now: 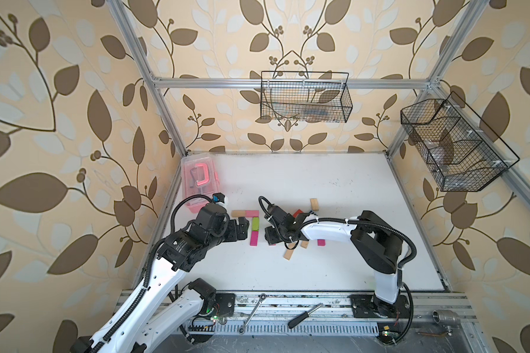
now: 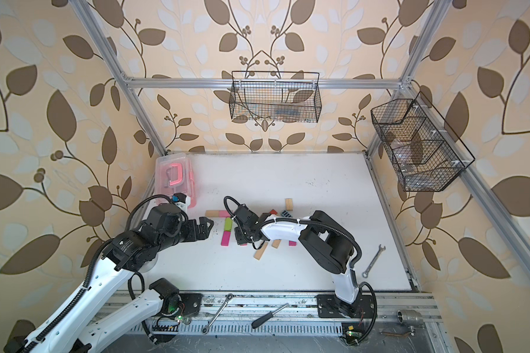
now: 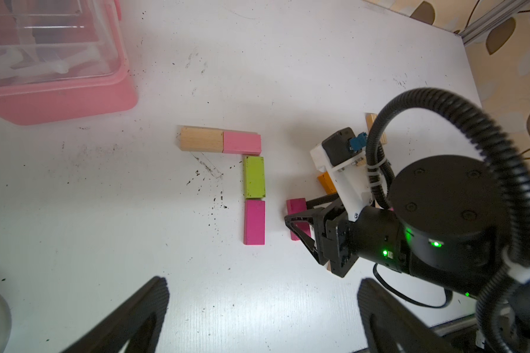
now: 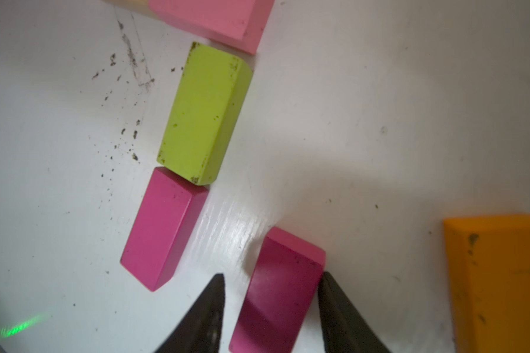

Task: Assemble the number 7 with building blocks
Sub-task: Pick up the building block from the center of the board, then place the building block at the center of the board, then assemble the building block at the center of the board.

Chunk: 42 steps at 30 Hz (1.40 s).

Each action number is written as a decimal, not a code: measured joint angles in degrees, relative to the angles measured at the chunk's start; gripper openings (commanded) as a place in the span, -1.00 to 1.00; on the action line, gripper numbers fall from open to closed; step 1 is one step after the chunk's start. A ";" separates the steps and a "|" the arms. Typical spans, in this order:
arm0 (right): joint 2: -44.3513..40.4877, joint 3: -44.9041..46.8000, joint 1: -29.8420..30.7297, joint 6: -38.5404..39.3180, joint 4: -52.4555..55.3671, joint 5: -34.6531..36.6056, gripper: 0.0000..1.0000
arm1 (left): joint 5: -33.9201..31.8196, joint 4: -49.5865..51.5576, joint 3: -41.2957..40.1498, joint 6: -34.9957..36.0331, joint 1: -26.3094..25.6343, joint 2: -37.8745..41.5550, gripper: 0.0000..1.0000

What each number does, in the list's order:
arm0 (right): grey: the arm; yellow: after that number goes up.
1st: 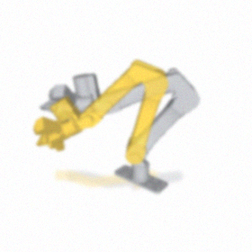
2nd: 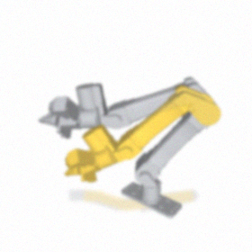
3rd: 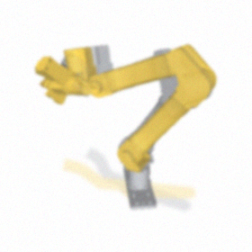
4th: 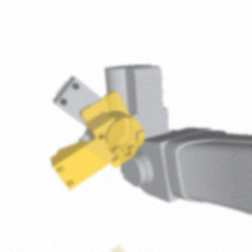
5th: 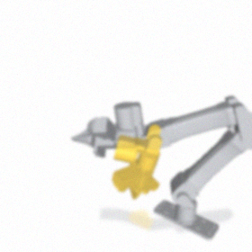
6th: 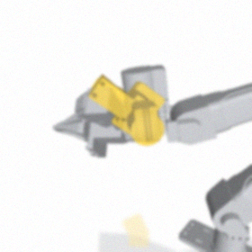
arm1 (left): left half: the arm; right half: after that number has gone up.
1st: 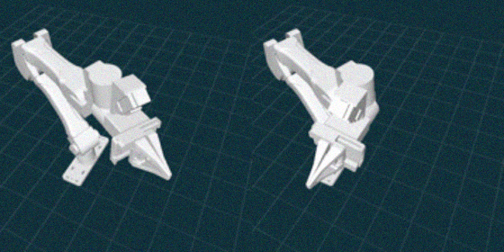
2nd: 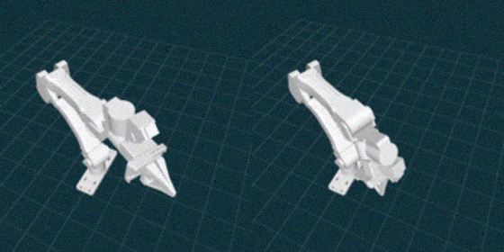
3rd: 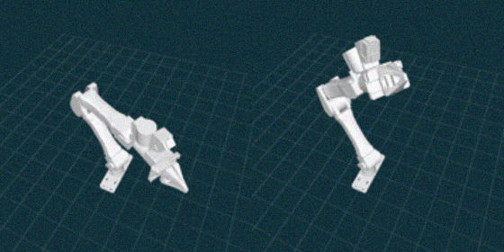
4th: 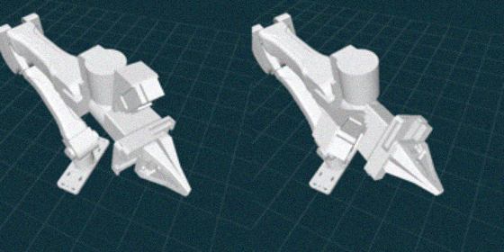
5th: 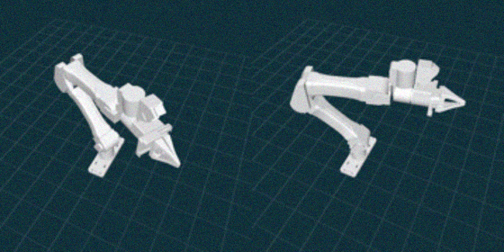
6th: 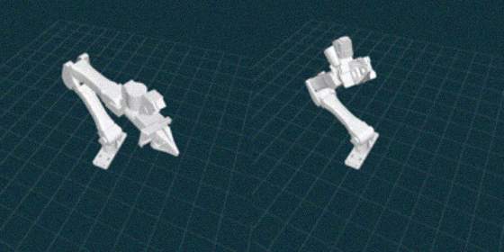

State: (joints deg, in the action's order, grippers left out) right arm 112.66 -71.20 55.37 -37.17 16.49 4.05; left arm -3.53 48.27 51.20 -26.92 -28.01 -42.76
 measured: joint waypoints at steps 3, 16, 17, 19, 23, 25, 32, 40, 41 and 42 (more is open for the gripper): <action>0.09 -0.24 1.29 0.20 2.01 1.84 -0.34 | 0.00 0.00 0.00 0.00 0.00 0.00 0.98; -6.19 6.86 9.31 -4.55 2.97 3.58 -0.48 | -1.46 -0.11 -0.35 -0.48 0.00 0.81 0.98; -6.21 6.93 10.08 -5.18 2.08 3.17 -0.47 | -1.60 -0.13 -0.83 -0.76 0.00 1.25 0.98; -6.14 6.93 11.26 -6.25 -0.04 2.08 -0.45 | -1.68 -0.04 -1.92 -1.55 0.00 2.01 0.98; -5.20 6.19 12.02 -8.00 -4.74 0.17 -0.13 | -1.97 0.04 -3.13 -3.39 0.00 2.58 0.98; -4.85 5.84 12.11 -8.44 -5.97 -0.22 0.01 | -2.03 0.02 -3.39 -4.28 0.00 2.58 0.98; -7.65 8.72 12.09 -8.96 -9.53 -0.85 0.28 | -1.81 -0.31 -4.46 -7.13 0.00 1.14 0.98; -22.91 17.70 3.96 -4.20 -8.59 -0.85 0.52 | 2.78 -4.90 -14.10 -11.85 -0.07 -1.49 0.98; -25.05 18.36 2.01 -2.84 -8.11 -0.85 0.54 | 3.67 -5.84 -15.65 -12.48 -0.15 -1.95 0.98; -27.06 18.93 0.02 -1.51 -7.67 -0.90 0.57 | 4.70 -6.71 -17.00 -13.11 -0.31 -2.80 0.98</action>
State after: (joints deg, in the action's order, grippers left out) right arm 85.60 -52.27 55.40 -38.68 8.82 3.16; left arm 1.17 41.56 34.20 -40.03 -28.32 -45.56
